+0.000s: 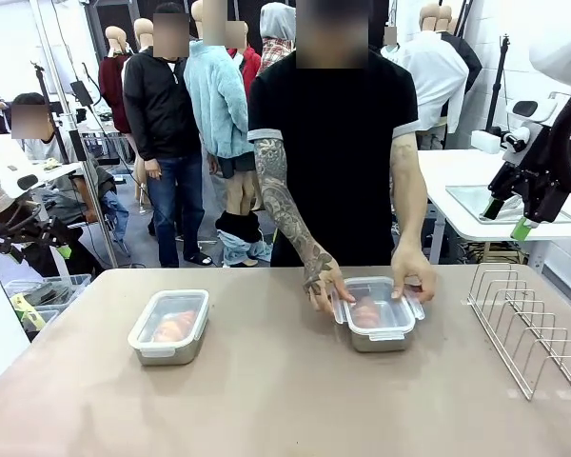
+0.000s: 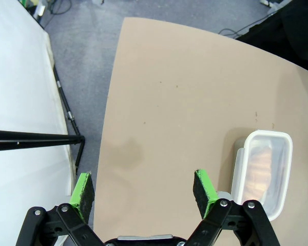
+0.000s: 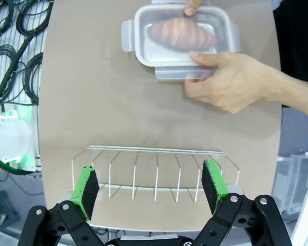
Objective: Place the bread in airtight containers.
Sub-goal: Release when the human grabs the Airtight Container lid.
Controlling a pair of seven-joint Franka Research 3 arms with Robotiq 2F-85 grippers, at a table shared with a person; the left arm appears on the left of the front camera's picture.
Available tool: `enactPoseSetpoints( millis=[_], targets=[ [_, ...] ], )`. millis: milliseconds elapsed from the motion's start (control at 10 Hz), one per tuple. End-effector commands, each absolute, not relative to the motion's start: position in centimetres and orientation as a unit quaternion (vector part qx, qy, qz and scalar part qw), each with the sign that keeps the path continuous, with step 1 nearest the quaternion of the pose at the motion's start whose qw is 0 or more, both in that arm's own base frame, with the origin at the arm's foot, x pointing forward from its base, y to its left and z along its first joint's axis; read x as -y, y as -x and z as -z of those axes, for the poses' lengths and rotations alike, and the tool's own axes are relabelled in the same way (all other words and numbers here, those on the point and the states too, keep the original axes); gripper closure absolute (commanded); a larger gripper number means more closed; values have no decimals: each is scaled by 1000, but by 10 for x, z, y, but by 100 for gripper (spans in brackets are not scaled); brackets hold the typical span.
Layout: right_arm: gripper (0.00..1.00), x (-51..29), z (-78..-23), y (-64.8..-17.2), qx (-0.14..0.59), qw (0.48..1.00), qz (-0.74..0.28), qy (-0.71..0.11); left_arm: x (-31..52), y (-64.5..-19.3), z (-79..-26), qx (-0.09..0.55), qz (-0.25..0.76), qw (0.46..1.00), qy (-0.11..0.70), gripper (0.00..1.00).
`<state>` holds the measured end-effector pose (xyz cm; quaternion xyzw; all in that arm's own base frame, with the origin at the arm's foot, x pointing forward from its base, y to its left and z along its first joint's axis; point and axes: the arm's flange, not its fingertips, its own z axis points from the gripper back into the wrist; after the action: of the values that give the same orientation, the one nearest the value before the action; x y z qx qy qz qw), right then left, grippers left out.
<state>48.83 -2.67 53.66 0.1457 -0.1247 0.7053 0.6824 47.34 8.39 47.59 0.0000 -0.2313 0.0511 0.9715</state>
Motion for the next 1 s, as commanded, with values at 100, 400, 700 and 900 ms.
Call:
enactPoseSetpoints(
  millis=[100,400,700,900],
  targets=[
    [0,27,-537,-487,126,681,-706,-149,-84,-472,-476,232,-54,971,0,0],
    [0,27,-537,-487,126,681,-706,-149,-84,-472,-476,232,-54,971,0,0],
    [0,27,-537,-487,126,681,-706,-149,-84,-472,-476,232,-54,971,0,0],
    [0,27,-537,-487,126,681,-706,-149,-84,-472,-476,232,-54,971,0,0]
  ],
)
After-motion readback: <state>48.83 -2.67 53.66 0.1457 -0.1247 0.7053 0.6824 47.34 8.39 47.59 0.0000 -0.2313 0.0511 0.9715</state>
